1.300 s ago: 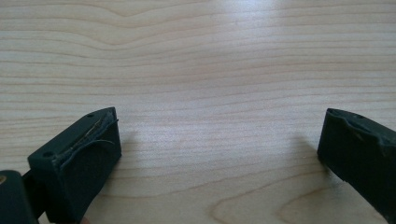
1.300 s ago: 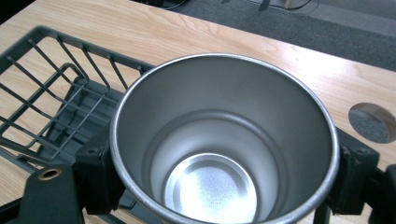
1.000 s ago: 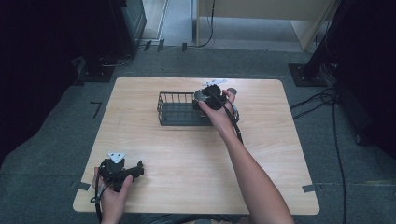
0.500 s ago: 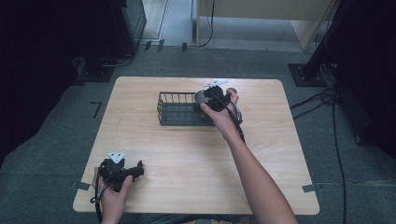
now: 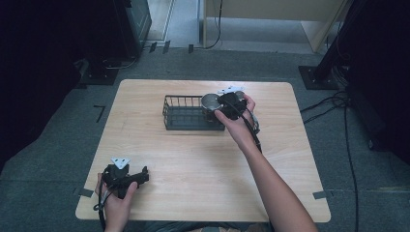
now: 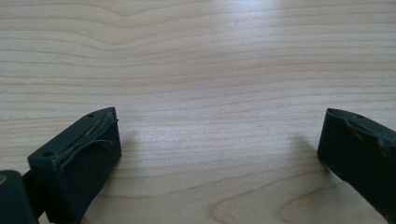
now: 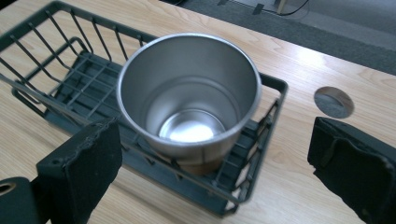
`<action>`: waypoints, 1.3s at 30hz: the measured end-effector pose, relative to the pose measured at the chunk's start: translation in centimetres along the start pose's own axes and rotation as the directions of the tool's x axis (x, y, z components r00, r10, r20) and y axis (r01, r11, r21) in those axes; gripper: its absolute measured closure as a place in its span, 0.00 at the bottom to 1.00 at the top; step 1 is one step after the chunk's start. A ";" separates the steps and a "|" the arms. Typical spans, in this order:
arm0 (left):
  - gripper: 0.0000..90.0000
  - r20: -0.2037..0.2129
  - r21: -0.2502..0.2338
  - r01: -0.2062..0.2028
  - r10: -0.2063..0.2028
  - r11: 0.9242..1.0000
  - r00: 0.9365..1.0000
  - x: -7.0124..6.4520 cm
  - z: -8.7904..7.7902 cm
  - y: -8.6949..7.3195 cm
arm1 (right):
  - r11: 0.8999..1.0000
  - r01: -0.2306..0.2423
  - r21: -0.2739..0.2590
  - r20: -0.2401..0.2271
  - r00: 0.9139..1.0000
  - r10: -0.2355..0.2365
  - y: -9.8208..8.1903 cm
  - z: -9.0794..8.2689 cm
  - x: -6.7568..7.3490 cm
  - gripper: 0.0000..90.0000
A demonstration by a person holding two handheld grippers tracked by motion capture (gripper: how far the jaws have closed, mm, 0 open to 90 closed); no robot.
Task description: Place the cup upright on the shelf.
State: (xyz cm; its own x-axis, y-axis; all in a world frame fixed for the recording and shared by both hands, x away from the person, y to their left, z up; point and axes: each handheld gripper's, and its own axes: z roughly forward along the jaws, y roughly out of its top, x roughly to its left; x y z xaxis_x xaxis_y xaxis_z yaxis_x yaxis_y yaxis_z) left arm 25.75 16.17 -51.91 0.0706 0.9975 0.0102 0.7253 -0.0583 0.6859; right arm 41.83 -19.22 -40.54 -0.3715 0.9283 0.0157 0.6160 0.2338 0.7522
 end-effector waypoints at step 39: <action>0.00 0.000 0.000 -0.001 0.001 1.000 1.000 0.0 0.0 0.0 | 1.000 -0.023 -0.006 0.036 0.999 0.023 -10.4 -5.0 -3.0 0.04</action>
State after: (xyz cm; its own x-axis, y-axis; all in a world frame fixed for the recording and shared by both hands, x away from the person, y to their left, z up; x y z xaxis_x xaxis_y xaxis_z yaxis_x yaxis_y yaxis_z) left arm 25.75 16.18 -51.91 0.0718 0.9974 0.0109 0.7254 -0.0597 0.6857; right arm 33.09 -25.92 -45.09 -0.3322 0.9432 0.0095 0.6200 0.2107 0.7558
